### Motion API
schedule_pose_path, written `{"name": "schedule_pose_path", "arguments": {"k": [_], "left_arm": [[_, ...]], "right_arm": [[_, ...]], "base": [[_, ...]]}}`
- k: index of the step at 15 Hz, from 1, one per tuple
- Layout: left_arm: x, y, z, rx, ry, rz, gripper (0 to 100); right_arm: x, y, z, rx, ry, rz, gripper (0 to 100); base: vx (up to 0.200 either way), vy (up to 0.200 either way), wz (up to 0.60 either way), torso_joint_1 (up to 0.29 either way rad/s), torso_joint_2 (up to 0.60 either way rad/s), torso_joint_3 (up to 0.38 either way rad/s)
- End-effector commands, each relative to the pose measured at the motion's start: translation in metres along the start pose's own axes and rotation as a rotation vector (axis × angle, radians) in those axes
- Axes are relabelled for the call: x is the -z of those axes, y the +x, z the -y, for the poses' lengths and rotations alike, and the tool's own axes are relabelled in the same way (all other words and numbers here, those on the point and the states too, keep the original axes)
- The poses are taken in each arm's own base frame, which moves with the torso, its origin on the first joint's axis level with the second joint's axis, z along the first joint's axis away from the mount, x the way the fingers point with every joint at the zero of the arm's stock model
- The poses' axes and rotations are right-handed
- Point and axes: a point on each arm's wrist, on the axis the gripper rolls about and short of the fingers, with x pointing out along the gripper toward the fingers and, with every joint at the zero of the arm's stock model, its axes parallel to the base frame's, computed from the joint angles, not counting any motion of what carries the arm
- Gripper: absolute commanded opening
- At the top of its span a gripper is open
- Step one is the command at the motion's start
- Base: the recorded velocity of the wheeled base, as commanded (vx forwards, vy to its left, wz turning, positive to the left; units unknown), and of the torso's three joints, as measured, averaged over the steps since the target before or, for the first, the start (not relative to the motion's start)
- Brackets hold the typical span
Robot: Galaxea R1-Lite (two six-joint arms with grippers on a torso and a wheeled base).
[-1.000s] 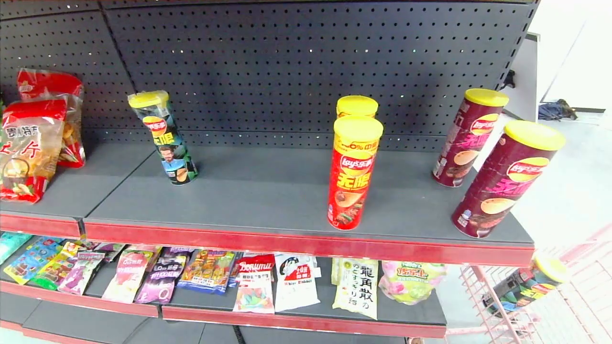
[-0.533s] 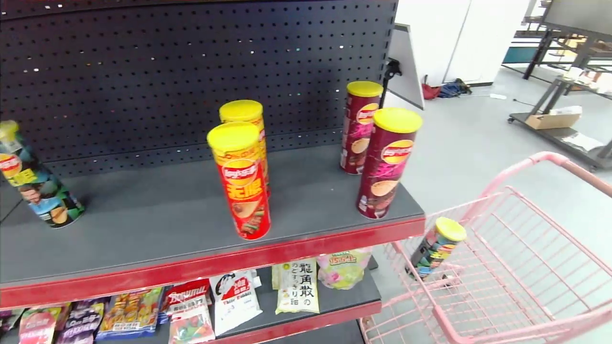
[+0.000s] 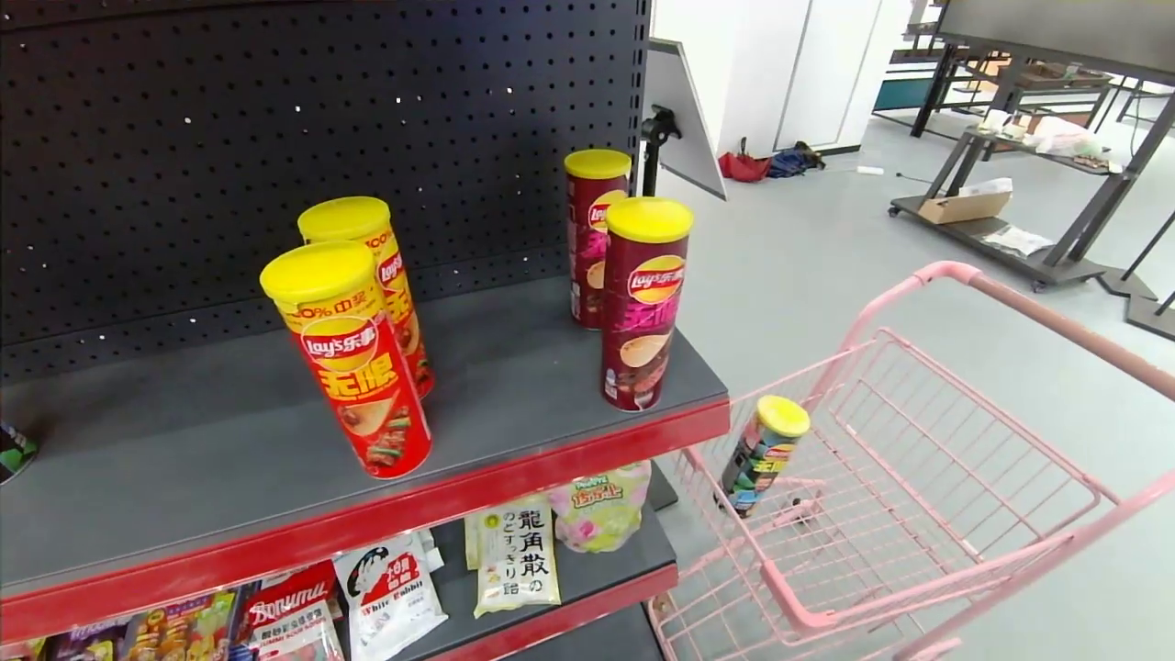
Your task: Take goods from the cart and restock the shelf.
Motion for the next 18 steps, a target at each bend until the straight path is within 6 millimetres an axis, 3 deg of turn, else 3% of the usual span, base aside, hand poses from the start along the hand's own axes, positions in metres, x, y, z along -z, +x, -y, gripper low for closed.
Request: {"name": "schedule_pose_path", "arguments": {"k": [1, 16, 17, 18], "left_arm": [[0.014, -0.002, 0.004, -0.009, -0.005, 0.027, 100], [0.017, -0.003, 0.004, -0.025, -0.082, 0.039, 100], [0.017, -0.003, 0.004, -0.024, -0.12, 0.038, 100], [0.018, -0.003, 0.005, -0.025, -0.139, 0.036, 100]], "right_arm": [[0.0, 0.0, 0.0, 0.0, 0.0, -0.002, 100], [0.0, 0.001, 0.0, 0.009, -0.026, -0.023, 100], [-0.004, 0.001, 0.0, 0.018, -0.051, -0.022, 100], [-0.031, 0.005, 0.0, 0.02, -0.061, -0.039, 100]], "base": [[0.0, 0.0, 0.0, -0.129, 0.34, 0.203], [0.0, 0.0, 0.0, -0.137, 0.38, 0.237], [0.0, 0.0, 0.0, -0.022, 0.05, 0.046], [0.0, 0.0, 0.0, 0.0, 0.0, 0.0]]}}
